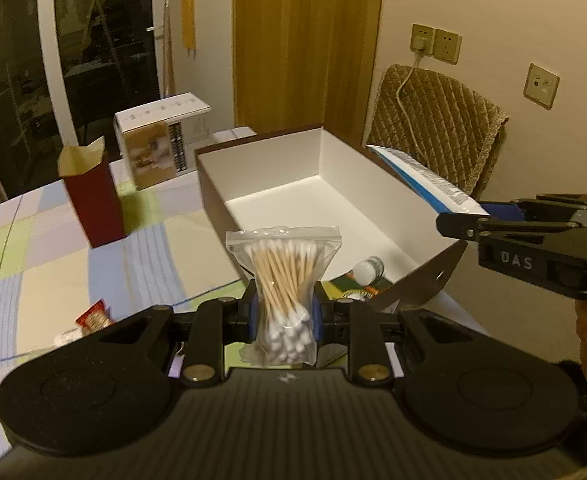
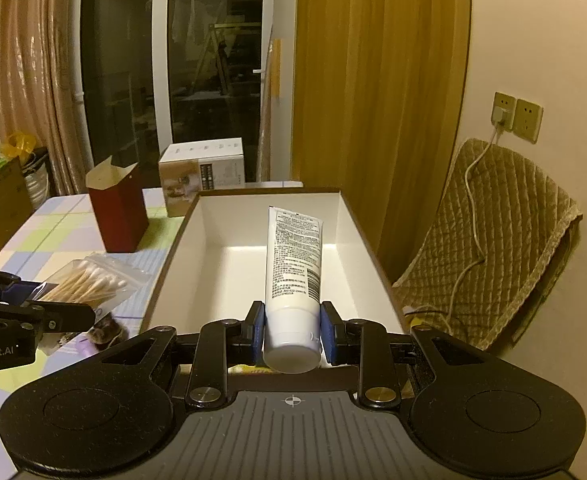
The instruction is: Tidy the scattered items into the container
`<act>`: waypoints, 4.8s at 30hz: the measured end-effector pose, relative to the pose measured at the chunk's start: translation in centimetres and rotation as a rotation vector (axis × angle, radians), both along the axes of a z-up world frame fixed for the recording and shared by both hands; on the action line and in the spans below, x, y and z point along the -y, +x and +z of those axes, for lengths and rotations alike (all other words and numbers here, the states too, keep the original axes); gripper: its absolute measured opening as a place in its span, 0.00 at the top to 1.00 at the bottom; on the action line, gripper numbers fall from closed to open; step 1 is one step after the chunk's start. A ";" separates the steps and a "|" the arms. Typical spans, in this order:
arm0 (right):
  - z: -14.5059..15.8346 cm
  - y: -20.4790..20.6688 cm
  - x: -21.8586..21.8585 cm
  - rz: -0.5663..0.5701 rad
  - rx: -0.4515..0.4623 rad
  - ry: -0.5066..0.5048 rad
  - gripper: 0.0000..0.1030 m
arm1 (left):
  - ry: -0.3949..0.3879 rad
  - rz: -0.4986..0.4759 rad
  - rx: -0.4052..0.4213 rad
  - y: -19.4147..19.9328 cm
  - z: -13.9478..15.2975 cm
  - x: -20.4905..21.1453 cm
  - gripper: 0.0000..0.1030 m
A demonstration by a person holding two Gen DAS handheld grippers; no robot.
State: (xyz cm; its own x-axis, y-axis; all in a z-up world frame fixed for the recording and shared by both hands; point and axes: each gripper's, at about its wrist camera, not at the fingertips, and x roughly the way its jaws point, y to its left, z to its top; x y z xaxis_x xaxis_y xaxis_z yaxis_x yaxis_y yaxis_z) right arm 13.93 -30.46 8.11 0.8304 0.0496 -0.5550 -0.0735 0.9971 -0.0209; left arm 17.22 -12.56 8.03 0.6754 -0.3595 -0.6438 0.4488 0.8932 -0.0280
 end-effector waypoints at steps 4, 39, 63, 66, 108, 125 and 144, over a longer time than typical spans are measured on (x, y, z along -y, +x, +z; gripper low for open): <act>-0.2 1.3 0.6 -0.003 -0.001 -0.007 0.70 | -0.003 -0.023 0.010 1.3 0.0 1.4 0.80; -3.5 5.8 2.2 -0.004 -0.075 -0.001 0.70 | 0.022 -0.108 -0.047 6.8 -4.3 7.1 0.80; -4.1 6.1 2.2 -0.003 -0.083 -0.008 0.70 | 0.019 -0.085 -0.047 7.7 -4.6 6.6 0.71; -4.1 6.2 2.2 -0.001 -0.084 -0.010 0.70 | 0.016 -0.083 -0.047 7.6 -4.5 6.4 0.71; -6.5 10.4 0.5 0.066 -0.203 -0.029 0.69 | -0.018 -0.023 -0.050 7.7 -4.3 4.1 0.65; -3.0 7.4 1.0 0.029 -0.145 -0.006 0.69 | -0.031 0.001 -0.041 6.0 -2.8 2.6 0.58; 2.1 1.0 0.8 -0.001 -0.034 0.064 0.09 | -0.050 0.115 0.004 0.1 -0.8 -3.3 0.01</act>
